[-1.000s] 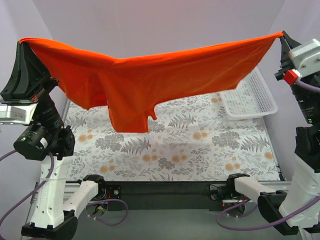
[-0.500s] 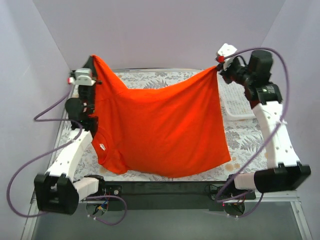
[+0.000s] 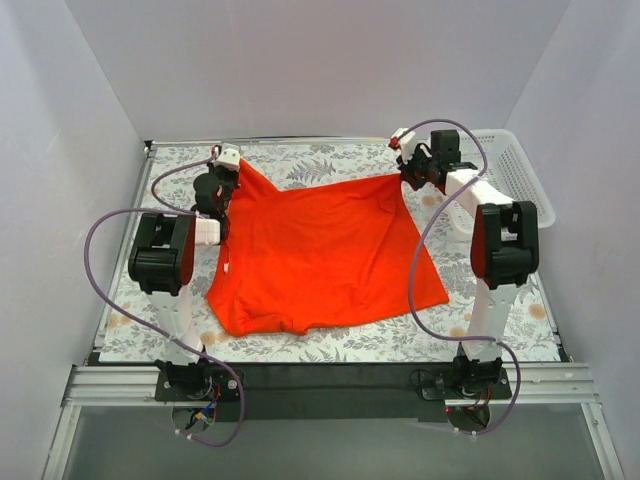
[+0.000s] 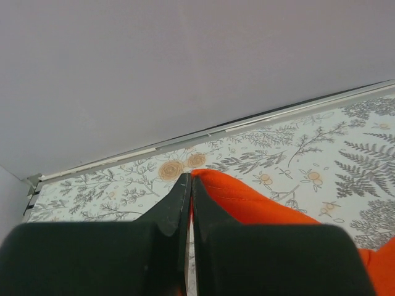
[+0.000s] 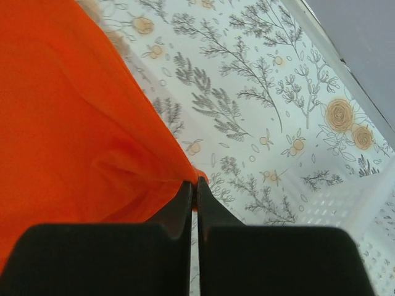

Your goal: Fold and stack the t-shirts

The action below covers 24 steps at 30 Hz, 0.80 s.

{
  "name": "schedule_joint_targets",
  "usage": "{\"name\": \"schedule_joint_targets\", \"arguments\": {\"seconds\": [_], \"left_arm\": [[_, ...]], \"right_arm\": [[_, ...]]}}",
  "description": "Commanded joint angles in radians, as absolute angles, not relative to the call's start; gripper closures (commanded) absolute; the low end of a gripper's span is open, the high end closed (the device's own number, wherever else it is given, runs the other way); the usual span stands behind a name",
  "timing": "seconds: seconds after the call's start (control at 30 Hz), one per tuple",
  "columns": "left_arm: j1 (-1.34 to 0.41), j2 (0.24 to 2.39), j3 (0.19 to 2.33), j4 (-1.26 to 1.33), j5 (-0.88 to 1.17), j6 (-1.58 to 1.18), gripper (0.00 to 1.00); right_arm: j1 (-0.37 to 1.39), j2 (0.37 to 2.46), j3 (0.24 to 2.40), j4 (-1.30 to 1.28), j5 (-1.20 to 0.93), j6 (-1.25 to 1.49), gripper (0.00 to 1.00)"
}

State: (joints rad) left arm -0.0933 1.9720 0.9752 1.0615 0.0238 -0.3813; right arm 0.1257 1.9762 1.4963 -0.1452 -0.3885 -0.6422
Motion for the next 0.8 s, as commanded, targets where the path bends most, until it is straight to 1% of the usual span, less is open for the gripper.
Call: {"name": "schedule_joint_targets", "arguments": {"seconds": [0.0, 0.2, 0.37, 0.47, 0.5, 0.53, 0.57, 0.6, 0.63, 0.7, 0.73, 0.77], "left_arm": [[-0.086, 2.003, 1.069, 1.120, 0.020, -0.325, 1.00], [-0.083, 2.071, 1.155, 1.080, 0.012, -0.307, 1.00], [-0.083, 2.016, 1.143, 1.091, 0.012, -0.322, 1.00], [-0.083, 1.864, 1.079, 1.120, 0.005, -0.360, 1.00], [-0.083, 1.815, 1.063, 1.120, -0.024, -0.371, 1.00], [-0.083, 1.704, 1.037, 1.120, -0.029, -0.385, 1.00], [-0.083, 1.648, 1.029, 1.109, -0.032, -0.423, 1.00], [-0.083, 1.594, 1.023, 1.105, -0.038, -0.439, 1.00], [-0.083, 1.475, 1.019, 1.100, -0.038, -0.465, 1.00], [-0.083, 1.360, 1.019, 1.074, -0.046, -0.532, 1.00], [-0.084, 1.309, 1.019, 1.062, -0.045, -0.551, 1.00], [-0.084, 1.210, 1.028, 1.039, -0.051, -0.595, 1.00]], "right_arm": [[0.129, 2.051, 1.627, -0.040, -0.301, -0.615, 0.99], [0.127, 2.128, 1.735, -0.029, -0.221, -0.578, 0.99], [0.129, 2.073, 1.721, -0.032, -0.227, -0.563, 0.99], [0.127, 1.956, 1.680, -0.035, -0.255, -0.561, 0.99], [0.129, 1.884, 1.671, -0.049, -0.268, -0.558, 0.99], [0.127, 1.844, 1.672, -0.061, -0.275, -0.555, 0.99], [0.124, 1.803, 1.674, -0.074, -0.287, -0.552, 0.99], [0.123, 1.722, 1.680, -0.109, -0.307, -0.542, 0.99], [0.121, 1.680, 1.690, -0.129, -0.314, -0.537, 0.99], [0.120, 1.564, 1.713, -0.181, -0.339, -0.525, 0.99], [0.120, 1.525, 1.754, -0.237, -0.347, -0.519, 0.99], [0.118, 1.491, 1.775, -0.270, -0.354, -0.511, 0.99]]}}
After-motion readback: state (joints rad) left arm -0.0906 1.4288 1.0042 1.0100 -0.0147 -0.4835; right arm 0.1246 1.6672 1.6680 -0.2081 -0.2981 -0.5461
